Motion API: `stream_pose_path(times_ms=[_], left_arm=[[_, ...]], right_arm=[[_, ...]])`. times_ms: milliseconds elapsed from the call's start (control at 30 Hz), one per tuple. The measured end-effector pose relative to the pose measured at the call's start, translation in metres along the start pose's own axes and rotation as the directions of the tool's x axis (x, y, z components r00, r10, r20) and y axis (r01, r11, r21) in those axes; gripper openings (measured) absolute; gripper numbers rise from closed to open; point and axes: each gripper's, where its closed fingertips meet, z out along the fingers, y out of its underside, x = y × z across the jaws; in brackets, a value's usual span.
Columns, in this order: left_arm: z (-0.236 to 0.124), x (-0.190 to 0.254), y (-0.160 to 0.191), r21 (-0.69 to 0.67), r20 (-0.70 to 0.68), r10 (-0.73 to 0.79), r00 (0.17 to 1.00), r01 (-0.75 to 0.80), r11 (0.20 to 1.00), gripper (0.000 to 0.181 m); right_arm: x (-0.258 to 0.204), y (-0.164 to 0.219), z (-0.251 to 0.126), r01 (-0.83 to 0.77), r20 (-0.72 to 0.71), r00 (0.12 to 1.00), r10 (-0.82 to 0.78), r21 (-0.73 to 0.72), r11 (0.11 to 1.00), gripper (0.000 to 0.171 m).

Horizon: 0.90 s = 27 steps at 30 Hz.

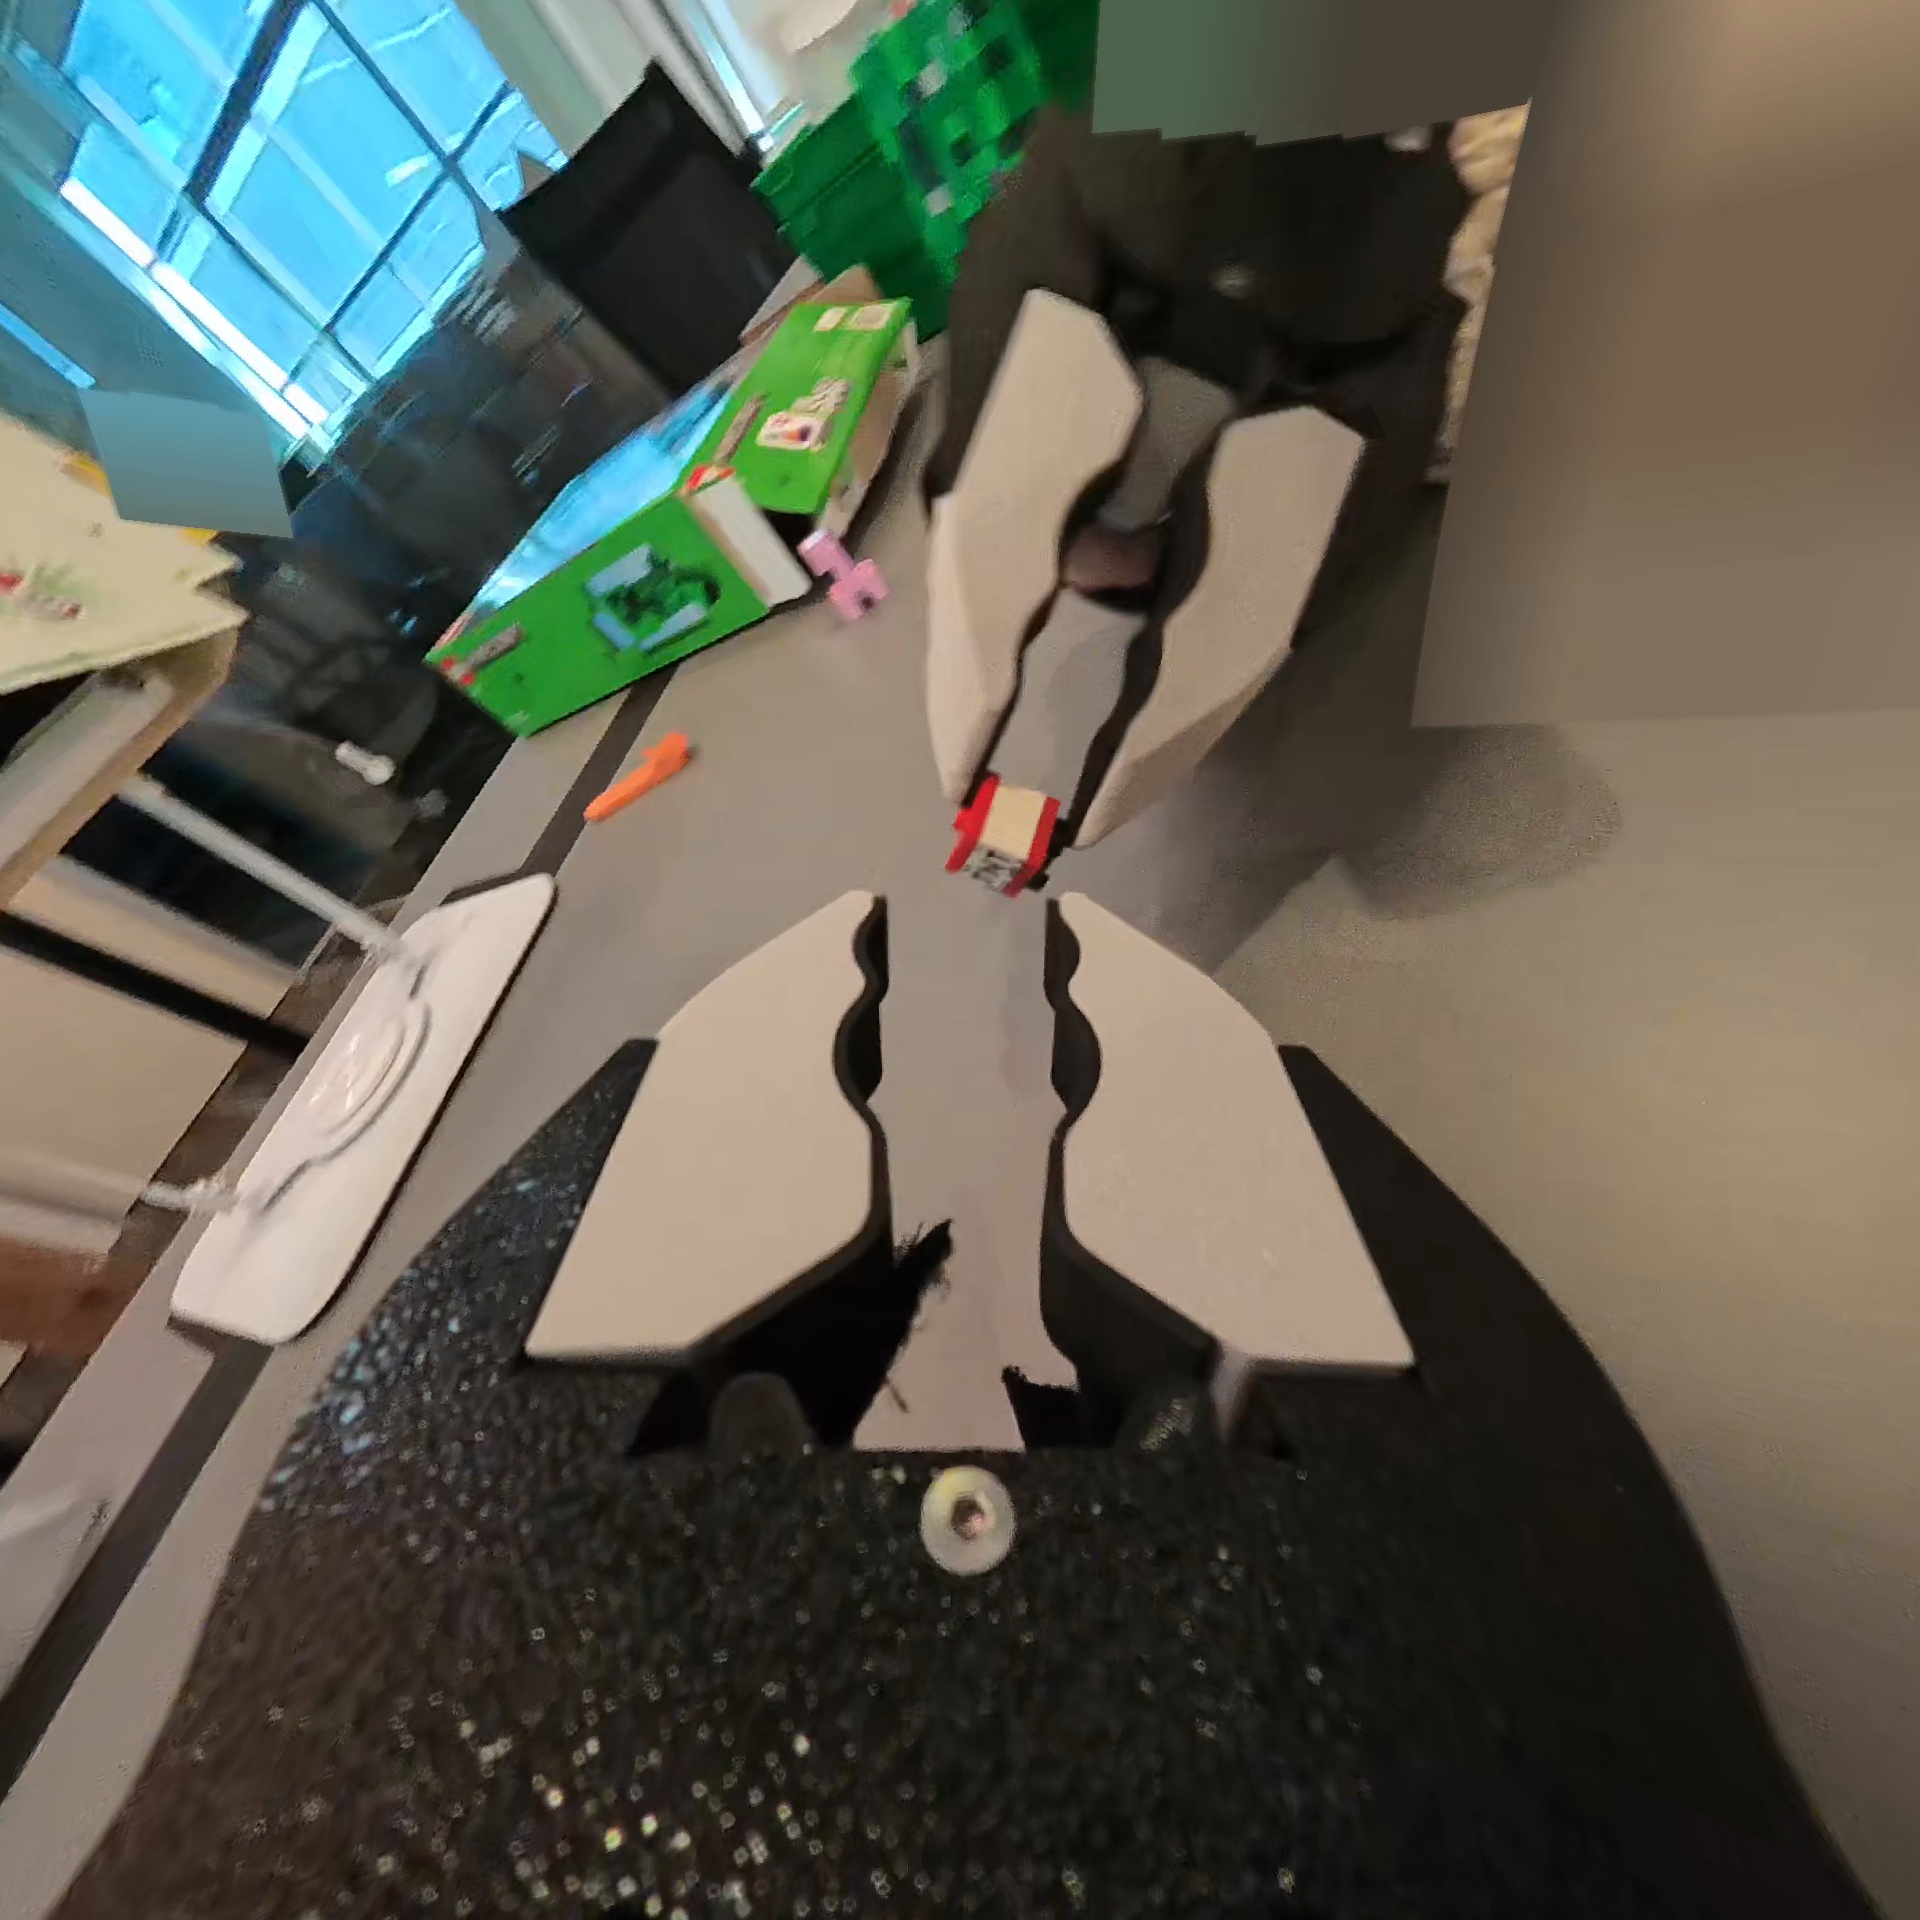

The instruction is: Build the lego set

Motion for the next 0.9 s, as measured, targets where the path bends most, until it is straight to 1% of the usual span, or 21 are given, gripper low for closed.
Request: stream_pose_path(times_ms=[67, 133, 200, 267, 333, 400, 500, 533, 567, 633, 700, 800, 833, 900], left_arm=[[-0.002, -0.012, 0.006, -0.012, 0.062, -0.035, 0.997, 0.036, 0.999, 0.023], [-0.005, -0.021, 0.009, -0.008, 0.101, -0.059, 0.993, 0.06, 0.998, 0.02], [-0.005, -0.019, 0.007, 0.012, 0.073, -0.105, 0.992, 0.104, 0.994, 0.023], [-0.004, -0.011, 0.002, 0.035, 0.007, -0.171, 0.985, 0.171, 0.985, 0.032], [-0.002, -0.008, 0.0, 0.046, -0.018, -0.218, 0.976, 0.219, 0.975, 0.038], [-0.002, -0.01, 0.003, 0.04, 0.015, -0.203, 0.979, 0.203, 0.978, 0.04], [-0.001, -0.012, 0.006, 0.025, 0.07, -0.146, 0.987, 0.144, 0.989, 0.038], [-0.001, -0.011, 0.007, 0.017, 0.078, -0.138, 0.987, 0.137, 0.99, 0.038], [0.0, -0.01, 0.006, 0.012, 0.072, -0.144, 0.987, 0.143, 0.99, 0.039], [0.001, -0.006, 0.001, 0.035, 0.028, -0.198, 0.98, 0.197, 0.98, 0.042], [-0.001, -0.001, -0.011, 0.09, -0.065, -0.291, 0.955, 0.296, 0.951, 0.048], [-0.003, 0.01, -0.024, 0.111, -0.221, -0.403, 0.888, 0.433, 0.895, 0.049], [-0.002, 0.013, -0.025, 0.102, -0.253, -0.416, 0.874, 0.451, 0.887, 0.047], [-0.002, 0.019, -0.026, 0.099, -0.287, -0.402, 0.87, 0.444, 0.891, 0.04]], right_arm=[[-0.001, 0.02, 0.002, 0.117, -0.01, 0.993, -0.12, -0.135, 0.984, 0.019], [-0.002, 0.028, 0.003, 0.189, -0.025, 0.98, -0.197, -0.193, 0.963, 0.019], [0.002, 0.023, 0.005, 0.216, -0.075, 0.969, -0.234, -0.191, 0.958, 0.02], [0.008, 0.013, 0.004, 0.239, -0.152, 0.953, -0.262, -0.156, 0.958, 0.019], [0.014, 0.006, 0.003, 0.241, -0.228, 0.937, -0.265, -0.129, 0.962, 0.019], [0.014, 0.008, 0.004, 0.266, -0.242, 0.924, -0.295, -0.144, 0.953, 0.019], [0.011, 0.021, 0.008, 0.317, -0.212, 0.91, -0.357, -0.204, 0.926, 0.019], [0.013, 0.02, 0.008, 0.319, -0.224, 0.905, -0.361, -0.201, 0.926, 0.019], [0.014, 0.013, 0.006, 0.312, -0.247, 0.905, -0.345, -0.164, 0.936, 0.019], [0.015, -0.009, 0.001, 0.268, -0.286, 0.921, -0.264, -0.025, 0.963, 0.019], [0.011, -0.025, -0.005, 0.234, -0.283, 0.938, -0.201, 0.09, 0.968, 0.019], [0.005, -0.035, -0.008, 0.259, -0.274, 0.938, -0.213, 0.142, 0.955, 0.019], [0.002, -0.038, -0.008, 0.274, -0.268, 0.936, -0.226, 0.157, 0.949, 0.019], [-0.003, -0.041, -0.008, 0.296, -0.255, 0.935, -0.249, 0.169, 0.94, 0.019]])
